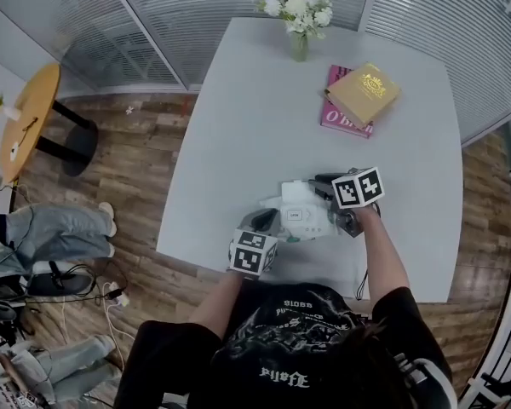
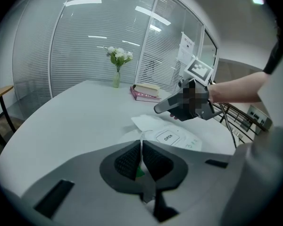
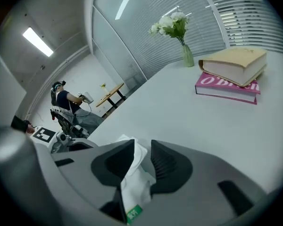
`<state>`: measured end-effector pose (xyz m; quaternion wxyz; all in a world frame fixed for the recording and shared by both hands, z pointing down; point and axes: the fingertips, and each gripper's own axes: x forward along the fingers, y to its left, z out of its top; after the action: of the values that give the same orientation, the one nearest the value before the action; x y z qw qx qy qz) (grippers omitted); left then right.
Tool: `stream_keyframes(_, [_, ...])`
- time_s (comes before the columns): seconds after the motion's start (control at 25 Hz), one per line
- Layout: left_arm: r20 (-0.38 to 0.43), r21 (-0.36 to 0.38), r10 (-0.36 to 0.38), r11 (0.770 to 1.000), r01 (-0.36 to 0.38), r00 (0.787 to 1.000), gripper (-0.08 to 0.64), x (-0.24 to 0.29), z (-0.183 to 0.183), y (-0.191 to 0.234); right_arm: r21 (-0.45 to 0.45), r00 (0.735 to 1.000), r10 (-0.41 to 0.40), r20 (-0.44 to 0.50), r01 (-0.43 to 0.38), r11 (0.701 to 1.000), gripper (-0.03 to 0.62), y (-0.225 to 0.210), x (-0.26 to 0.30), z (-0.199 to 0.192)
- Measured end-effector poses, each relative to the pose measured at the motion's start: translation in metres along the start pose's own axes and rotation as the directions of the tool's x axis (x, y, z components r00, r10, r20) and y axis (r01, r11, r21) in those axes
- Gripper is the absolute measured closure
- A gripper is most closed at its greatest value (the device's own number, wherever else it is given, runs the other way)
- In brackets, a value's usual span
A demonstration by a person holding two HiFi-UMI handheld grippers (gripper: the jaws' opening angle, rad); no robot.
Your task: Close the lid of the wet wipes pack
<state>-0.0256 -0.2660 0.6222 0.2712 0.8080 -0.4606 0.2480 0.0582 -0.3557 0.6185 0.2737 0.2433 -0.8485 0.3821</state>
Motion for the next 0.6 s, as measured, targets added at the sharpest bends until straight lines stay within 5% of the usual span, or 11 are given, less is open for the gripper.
stream_keyframes(0.6, [0.012, -0.008, 0.023, 1.0, -0.023, 1.0, 0.546, 0.001, -0.002, 0.0, 0.102, 0.997, 0.061, -0.044, -0.057, 0.993, 0.54, -0.001, 0.009, -0.012])
